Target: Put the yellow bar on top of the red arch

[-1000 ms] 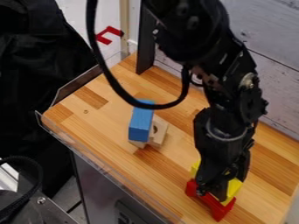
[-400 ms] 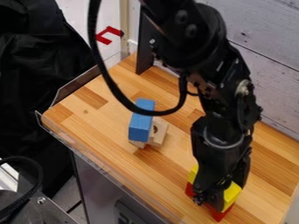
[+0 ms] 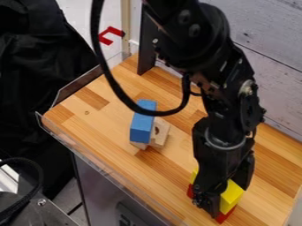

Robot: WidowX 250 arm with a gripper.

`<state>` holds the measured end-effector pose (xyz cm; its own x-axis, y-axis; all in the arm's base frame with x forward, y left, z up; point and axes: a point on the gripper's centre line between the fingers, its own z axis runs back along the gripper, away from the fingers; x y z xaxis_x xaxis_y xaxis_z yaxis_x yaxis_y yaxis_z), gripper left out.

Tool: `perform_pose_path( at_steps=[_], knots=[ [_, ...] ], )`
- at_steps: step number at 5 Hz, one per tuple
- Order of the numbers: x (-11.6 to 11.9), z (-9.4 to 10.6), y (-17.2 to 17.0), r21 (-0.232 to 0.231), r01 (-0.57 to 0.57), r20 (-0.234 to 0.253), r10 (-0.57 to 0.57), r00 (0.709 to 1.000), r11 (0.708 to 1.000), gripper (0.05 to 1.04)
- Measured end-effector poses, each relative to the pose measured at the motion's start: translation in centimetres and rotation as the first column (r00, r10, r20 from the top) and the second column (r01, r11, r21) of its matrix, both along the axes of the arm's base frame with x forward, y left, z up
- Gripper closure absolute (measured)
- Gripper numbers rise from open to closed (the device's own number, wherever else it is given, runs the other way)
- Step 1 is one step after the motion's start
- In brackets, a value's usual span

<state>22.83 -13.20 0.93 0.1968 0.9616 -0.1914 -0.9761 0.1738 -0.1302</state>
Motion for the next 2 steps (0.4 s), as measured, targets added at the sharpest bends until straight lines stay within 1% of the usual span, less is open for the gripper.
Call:
perform_pose_path(
  at_steps=[1, 2],
  knots=[
    [0.2, 0.5, 0.4, 0.015, 0.018, 0.006, -0.018, 1.000, 1.000, 0.084],
    [1.6, 3.5, 0.9, 0.078, 0.079, 0.067, -0.084, 0.994, 0.994, 0.084]
  ],
)
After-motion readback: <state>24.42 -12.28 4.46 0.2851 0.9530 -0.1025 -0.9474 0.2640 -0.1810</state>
